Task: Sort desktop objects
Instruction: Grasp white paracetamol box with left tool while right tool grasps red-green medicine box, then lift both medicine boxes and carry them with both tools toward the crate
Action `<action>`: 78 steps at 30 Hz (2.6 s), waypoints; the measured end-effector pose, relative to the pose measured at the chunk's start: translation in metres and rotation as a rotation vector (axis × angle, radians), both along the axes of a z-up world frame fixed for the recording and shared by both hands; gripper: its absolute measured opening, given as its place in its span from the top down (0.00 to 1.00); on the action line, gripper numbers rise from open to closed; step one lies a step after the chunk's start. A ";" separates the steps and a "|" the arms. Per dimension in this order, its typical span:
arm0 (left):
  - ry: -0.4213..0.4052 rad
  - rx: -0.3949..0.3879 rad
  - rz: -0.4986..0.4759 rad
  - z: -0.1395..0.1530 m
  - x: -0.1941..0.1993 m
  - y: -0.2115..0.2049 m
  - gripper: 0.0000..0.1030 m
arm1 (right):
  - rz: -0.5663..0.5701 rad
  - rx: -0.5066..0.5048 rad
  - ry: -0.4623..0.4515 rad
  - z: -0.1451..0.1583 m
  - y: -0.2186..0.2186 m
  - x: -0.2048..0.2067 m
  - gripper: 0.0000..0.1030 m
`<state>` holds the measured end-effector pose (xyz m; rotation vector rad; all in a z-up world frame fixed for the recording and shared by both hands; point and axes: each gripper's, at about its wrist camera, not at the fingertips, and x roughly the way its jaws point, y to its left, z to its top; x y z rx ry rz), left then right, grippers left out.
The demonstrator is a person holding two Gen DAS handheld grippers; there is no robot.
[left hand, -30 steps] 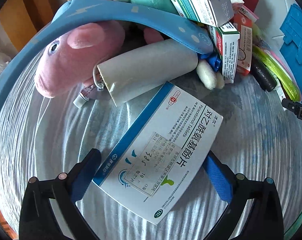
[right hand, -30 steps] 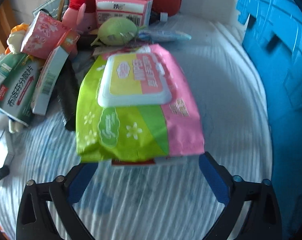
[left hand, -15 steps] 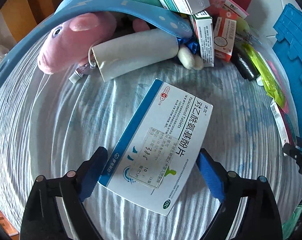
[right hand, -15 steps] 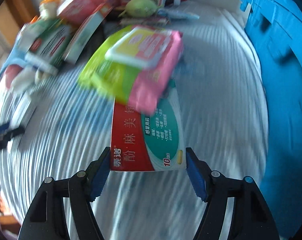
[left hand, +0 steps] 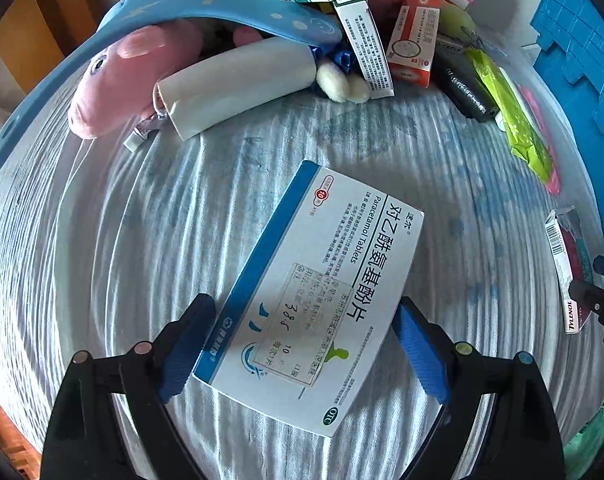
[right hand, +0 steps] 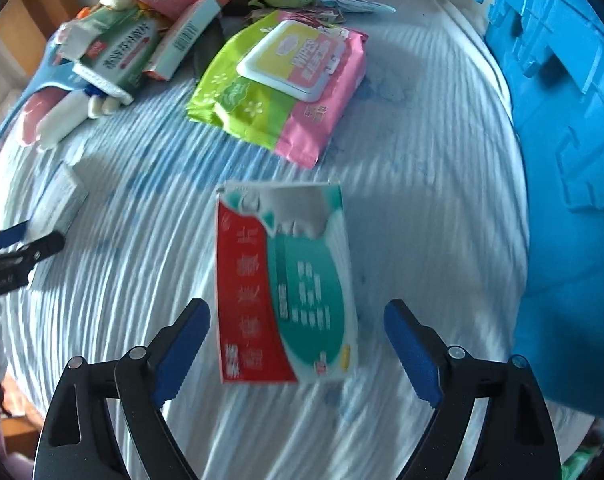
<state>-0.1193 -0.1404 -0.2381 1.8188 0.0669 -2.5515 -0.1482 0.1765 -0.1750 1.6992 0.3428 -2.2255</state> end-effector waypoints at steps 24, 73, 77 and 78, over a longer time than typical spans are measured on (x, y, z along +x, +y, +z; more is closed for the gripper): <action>0.167 0.055 0.019 0.069 -0.014 0.057 0.36 | 0.149 -0.040 0.288 0.101 -0.020 0.046 0.31; 0.718 0.065 -0.229 0.308 -0.010 0.200 0.29 | 0.015 -0.256 0.824 0.336 0.106 0.102 0.30; 0.756 0.112 -0.331 0.337 -0.019 0.282 0.29 | -0.115 -0.141 0.881 0.353 0.173 0.082 0.30; 0.756 0.123 -0.351 0.342 -0.021 0.300 0.29 | -0.153 -0.109 0.875 0.352 0.194 0.074 0.30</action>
